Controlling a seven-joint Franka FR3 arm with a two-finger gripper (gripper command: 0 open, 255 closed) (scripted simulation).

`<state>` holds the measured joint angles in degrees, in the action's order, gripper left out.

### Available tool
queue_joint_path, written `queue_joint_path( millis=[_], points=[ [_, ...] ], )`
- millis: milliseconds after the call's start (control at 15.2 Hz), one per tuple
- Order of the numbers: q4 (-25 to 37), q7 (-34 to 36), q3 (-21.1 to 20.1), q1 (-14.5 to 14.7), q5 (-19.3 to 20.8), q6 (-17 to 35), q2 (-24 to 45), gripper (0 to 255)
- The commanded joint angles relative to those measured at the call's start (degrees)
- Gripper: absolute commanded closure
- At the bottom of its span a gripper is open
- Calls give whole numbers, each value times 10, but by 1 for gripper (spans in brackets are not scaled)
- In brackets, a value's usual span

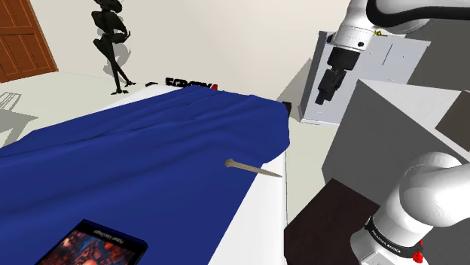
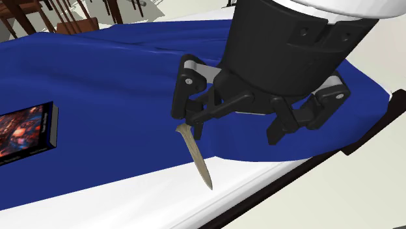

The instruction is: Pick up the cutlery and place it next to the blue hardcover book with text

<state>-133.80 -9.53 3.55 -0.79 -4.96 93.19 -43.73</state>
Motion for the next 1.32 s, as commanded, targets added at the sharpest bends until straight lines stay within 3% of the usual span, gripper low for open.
queue_joint_path(
  millis=[0,660,1254],
  points=[
    [0,0,0,0,0,0,0,0],
    [-77,-42,-30,31,8,193,123,0],
    [-84,-67,-57,53,28,361,290,0]
  ],
)
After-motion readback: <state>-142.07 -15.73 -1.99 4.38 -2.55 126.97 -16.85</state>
